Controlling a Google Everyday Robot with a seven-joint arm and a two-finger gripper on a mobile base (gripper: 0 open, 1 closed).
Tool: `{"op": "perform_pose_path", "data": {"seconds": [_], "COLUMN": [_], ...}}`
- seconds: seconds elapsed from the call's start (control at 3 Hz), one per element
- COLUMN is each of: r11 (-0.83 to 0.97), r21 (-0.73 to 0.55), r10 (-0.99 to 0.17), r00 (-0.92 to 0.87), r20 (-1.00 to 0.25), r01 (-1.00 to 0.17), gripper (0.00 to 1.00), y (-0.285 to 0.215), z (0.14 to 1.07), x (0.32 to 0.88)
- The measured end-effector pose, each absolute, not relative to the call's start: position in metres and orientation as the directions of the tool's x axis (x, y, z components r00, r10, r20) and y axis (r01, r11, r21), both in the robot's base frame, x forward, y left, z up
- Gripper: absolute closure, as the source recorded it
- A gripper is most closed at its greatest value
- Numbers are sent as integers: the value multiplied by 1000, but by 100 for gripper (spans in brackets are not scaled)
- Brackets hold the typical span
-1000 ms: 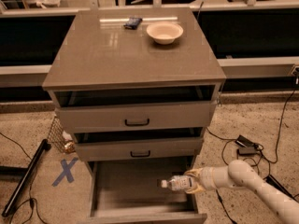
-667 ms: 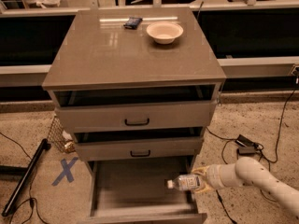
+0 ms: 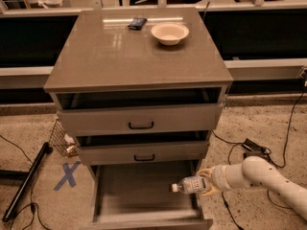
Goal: Pick blue plastic bottle from bottom drawer and place on counter
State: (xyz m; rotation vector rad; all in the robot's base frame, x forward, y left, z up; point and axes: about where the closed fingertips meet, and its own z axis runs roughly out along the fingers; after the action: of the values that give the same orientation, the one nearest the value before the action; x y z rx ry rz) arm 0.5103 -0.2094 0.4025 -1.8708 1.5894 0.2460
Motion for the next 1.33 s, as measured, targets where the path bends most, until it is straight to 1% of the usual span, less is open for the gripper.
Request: {"op": "perform_pose_path", "data": {"seconds": [0.33, 0.67, 1.0, 1.33], "r11": [-13, 43, 14, -67], "r21": [-360, -341, -352, -378], "r10": [-791, -759, -770, -764], "r00": [230, 192, 214, 291], "r20": [-568, -623, -601, -576], "r01": [-933, -939, -936, -923], "gripper": [100, 100, 100, 100], "y": [-214, -245, -261, -256], "z": [440, 543, 611, 662], "x": [515, 518, 517, 523]}}
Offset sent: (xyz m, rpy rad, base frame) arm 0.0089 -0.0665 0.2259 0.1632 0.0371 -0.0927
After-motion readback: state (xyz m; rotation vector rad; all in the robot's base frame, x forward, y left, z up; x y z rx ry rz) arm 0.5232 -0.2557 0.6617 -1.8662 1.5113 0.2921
